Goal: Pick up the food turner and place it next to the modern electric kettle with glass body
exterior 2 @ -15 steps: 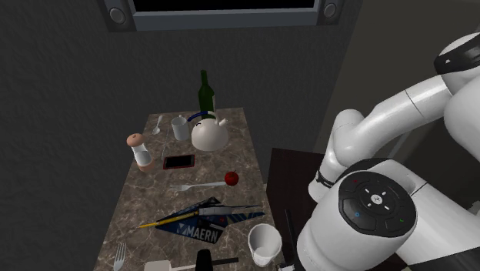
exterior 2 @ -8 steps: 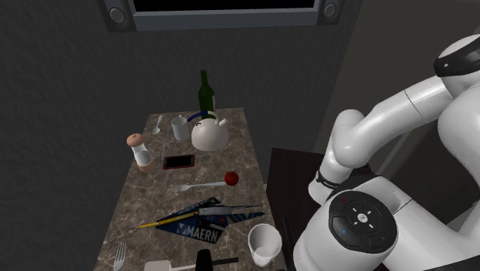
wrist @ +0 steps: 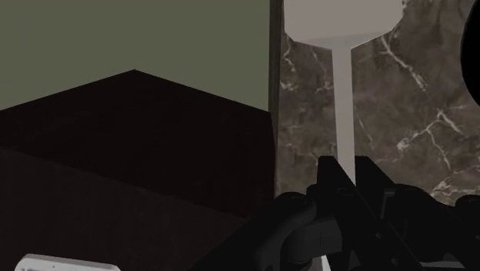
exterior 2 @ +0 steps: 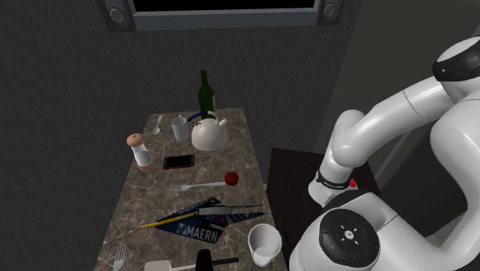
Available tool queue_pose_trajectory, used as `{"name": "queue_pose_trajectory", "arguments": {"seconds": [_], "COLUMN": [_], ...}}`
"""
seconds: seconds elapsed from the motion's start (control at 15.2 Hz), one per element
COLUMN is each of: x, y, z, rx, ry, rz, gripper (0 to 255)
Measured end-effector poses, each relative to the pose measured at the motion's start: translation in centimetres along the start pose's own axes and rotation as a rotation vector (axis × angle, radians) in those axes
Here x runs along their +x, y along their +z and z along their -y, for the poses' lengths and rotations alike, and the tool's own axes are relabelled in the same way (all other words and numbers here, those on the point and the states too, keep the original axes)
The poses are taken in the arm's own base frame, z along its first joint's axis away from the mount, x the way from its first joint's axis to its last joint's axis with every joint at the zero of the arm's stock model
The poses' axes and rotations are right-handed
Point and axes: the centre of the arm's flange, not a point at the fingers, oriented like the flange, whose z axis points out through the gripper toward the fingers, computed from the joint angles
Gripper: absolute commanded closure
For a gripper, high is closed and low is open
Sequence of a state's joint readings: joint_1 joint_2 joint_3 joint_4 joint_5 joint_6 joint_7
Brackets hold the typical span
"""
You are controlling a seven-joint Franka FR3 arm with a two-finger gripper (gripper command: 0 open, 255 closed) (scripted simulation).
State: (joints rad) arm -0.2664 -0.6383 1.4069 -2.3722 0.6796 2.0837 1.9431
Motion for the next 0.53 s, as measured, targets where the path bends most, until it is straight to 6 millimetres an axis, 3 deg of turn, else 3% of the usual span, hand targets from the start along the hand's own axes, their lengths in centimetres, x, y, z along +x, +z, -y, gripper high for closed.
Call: {"name": "queue_pose_trajectory", "arguments": {"seconds": [0.53], "x": [-0.1], "y": [4.3], "z": [-0.2], "rx": [0.0], "ry": [0.0], "rz": [0.0], "gripper": [255]}}
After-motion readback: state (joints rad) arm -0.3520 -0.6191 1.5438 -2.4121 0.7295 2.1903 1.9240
